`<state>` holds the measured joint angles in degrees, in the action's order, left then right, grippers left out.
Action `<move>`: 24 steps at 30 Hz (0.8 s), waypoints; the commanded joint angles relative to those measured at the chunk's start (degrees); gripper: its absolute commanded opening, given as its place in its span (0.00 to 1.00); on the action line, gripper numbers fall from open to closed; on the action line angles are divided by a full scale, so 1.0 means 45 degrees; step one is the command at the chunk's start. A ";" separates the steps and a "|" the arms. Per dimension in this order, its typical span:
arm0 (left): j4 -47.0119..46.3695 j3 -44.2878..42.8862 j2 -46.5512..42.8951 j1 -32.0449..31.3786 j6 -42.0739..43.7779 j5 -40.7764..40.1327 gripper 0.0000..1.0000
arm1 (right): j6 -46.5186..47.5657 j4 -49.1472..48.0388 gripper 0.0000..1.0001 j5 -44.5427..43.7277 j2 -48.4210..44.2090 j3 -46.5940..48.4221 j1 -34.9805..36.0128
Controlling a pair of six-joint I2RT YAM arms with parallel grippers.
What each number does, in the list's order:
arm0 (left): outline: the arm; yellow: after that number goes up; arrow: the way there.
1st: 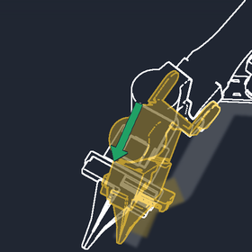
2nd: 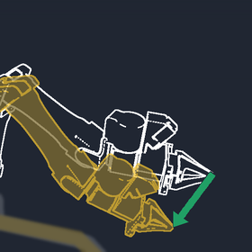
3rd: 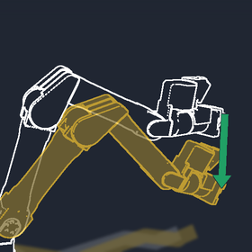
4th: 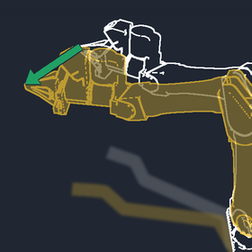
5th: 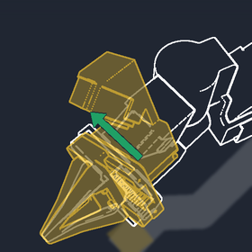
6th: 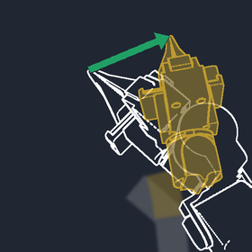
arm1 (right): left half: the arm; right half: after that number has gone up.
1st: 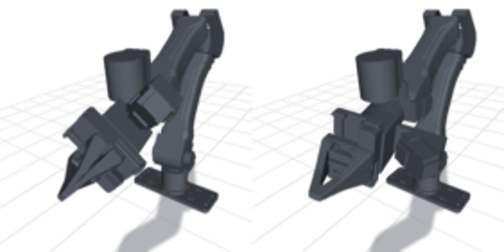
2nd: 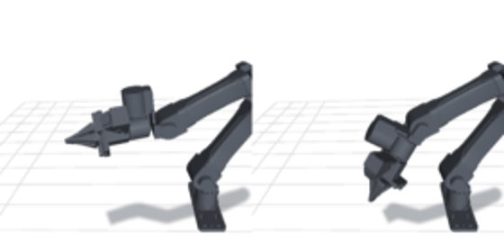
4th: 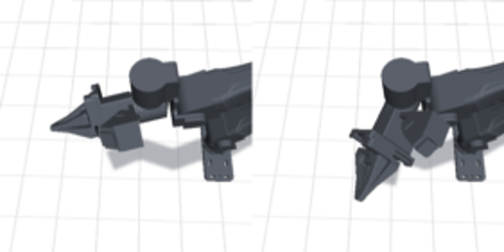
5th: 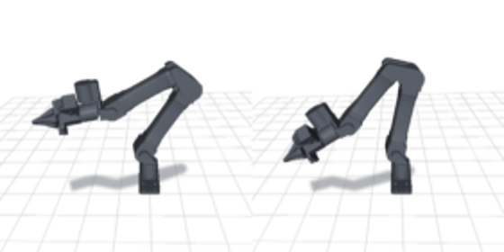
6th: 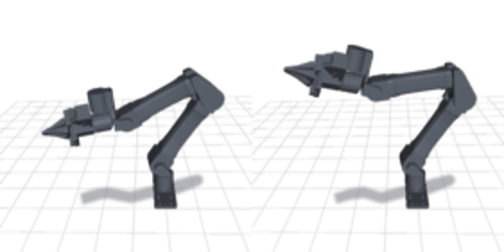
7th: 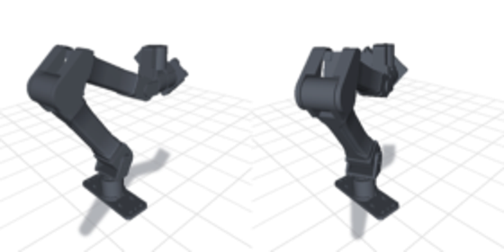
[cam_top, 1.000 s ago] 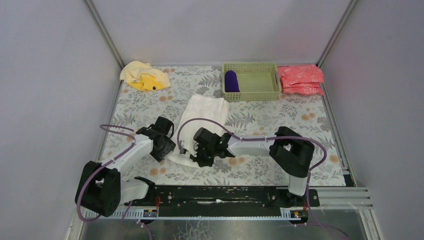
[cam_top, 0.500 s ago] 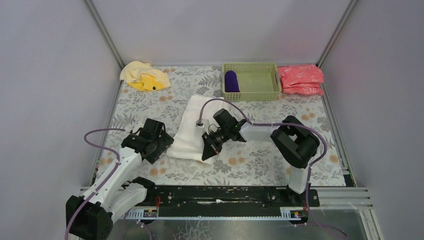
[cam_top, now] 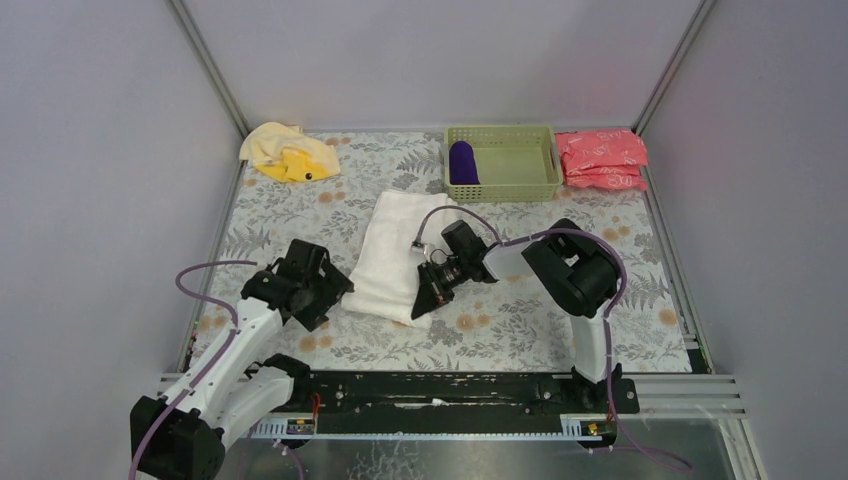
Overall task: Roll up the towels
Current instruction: Roll the towel at the center of the board.
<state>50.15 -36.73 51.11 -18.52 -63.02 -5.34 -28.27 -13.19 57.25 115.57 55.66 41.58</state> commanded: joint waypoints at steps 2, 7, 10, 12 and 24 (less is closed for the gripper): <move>-0.0623 0.0112 0.0056 0.0072 0.0221 0.0686 0.81 | -0.1377 -0.0854 0.01 0.0120 0.0362 -0.0225 -0.0402; -0.0109 -0.0037 -0.0289 0.0064 0.0358 0.0733 0.78 | -0.1265 -0.0298 0.01 -0.0208 0.0334 -0.0122 -0.0528; 0.0184 0.0235 -0.0728 0.0073 0.0250 0.0961 0.72 | -0.1152 0.0038 0.01 -0.0370 0.0364 0.0055 -0.0519; 0.0259 0.0520 -0.0987 0.0073 0.0117 0.1237 0.65 | -0.1051 0.0238 0.01 -0.0453 0.0378 0.0164 -0.0522; -0.2599 0.1752 -0.0172 0.0075 0.0250 0.2943 0.62 | -0.0871 0.0546 0.02 -0.0628 0.0402 0.0449 -0.0510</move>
<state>48.16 -28.99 47.64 -18.52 -62.48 3.51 -33.43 -12.36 57.60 116.49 56.10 40.12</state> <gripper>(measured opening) 0.604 0.038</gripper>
